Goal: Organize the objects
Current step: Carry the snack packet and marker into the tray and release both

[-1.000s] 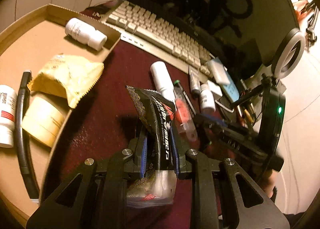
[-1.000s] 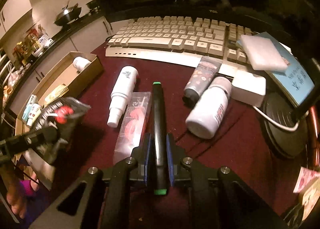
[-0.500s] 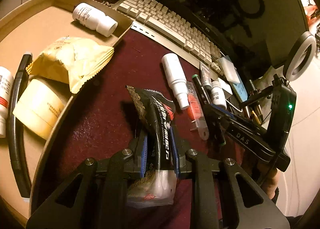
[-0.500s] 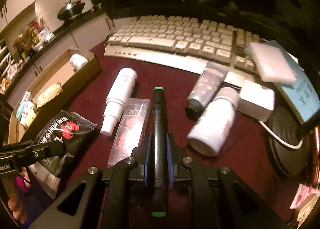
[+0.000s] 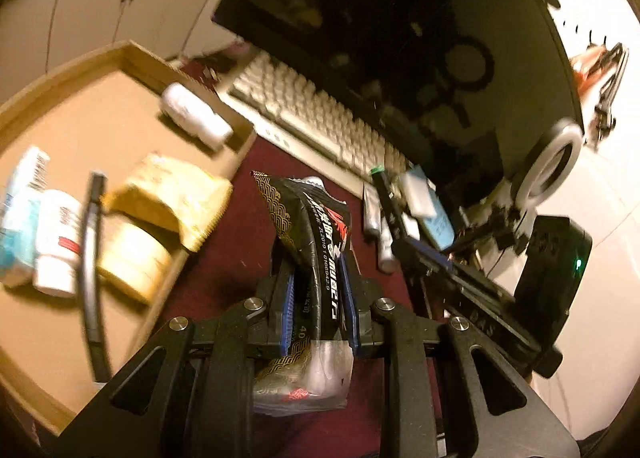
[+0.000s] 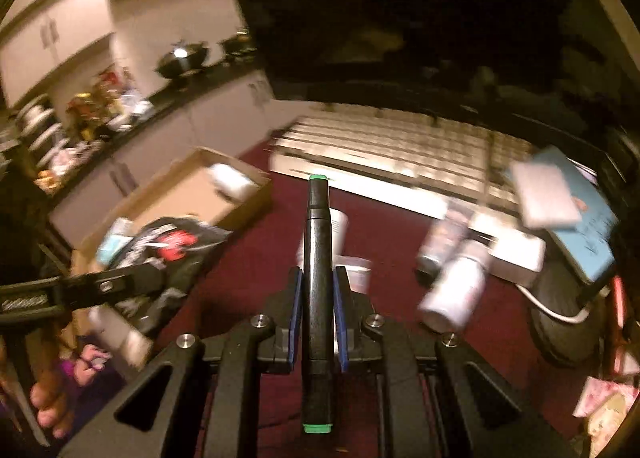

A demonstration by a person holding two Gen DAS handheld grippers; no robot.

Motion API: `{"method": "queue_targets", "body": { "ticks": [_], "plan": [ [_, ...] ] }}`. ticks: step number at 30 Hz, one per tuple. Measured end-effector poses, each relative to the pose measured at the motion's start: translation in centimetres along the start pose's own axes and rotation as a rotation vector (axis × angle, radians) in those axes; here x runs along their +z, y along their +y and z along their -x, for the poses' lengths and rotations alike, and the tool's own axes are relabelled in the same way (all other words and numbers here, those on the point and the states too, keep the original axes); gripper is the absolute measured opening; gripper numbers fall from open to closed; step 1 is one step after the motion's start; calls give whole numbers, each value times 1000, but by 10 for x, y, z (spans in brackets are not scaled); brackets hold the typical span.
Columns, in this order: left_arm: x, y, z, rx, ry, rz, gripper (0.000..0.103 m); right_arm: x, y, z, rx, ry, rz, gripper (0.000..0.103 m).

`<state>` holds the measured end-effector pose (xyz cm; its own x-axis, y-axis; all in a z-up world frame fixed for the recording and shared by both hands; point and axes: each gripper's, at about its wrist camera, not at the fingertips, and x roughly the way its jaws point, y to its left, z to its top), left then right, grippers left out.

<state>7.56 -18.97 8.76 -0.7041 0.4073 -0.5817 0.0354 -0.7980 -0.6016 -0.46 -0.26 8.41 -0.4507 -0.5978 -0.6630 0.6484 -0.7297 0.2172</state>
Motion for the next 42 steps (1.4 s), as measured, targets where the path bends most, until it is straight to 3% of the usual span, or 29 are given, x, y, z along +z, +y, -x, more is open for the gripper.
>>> {"method": "queue_targets", "body": {
  "ticks": [9, 16, 21, 30, 33, 36, 42],
  "plan": [
    [22, 55, 45, 55, -125, 125, 20, 40, 63, -49, 179, 83, 114, 13],
    [36, 104, 78, 106, -202, 245, 20, 68, 93, -108, 212, 150, 199, 13],
    [52, 120, 74, 117, -214, 286, 20, 83, 102, -151, 190, 199, 227, 13],
    [97, 144, 24, 252, -80, 360, 20, 90, 103, -190, 179, 245, 282, 13],
    [97, 150, 17, 281, -62, 384, 20, 88, 100, -198, 177, 263, 267, 13],
    [97, 148, 5, 329, -19, 338, 20, 83, 100, -196, 173, 267, 274, 13],
    [98, 149, -8, 332, -6, 339, 20, 83, 97, -198, 167, 272, 266, 13]
  ]
}}
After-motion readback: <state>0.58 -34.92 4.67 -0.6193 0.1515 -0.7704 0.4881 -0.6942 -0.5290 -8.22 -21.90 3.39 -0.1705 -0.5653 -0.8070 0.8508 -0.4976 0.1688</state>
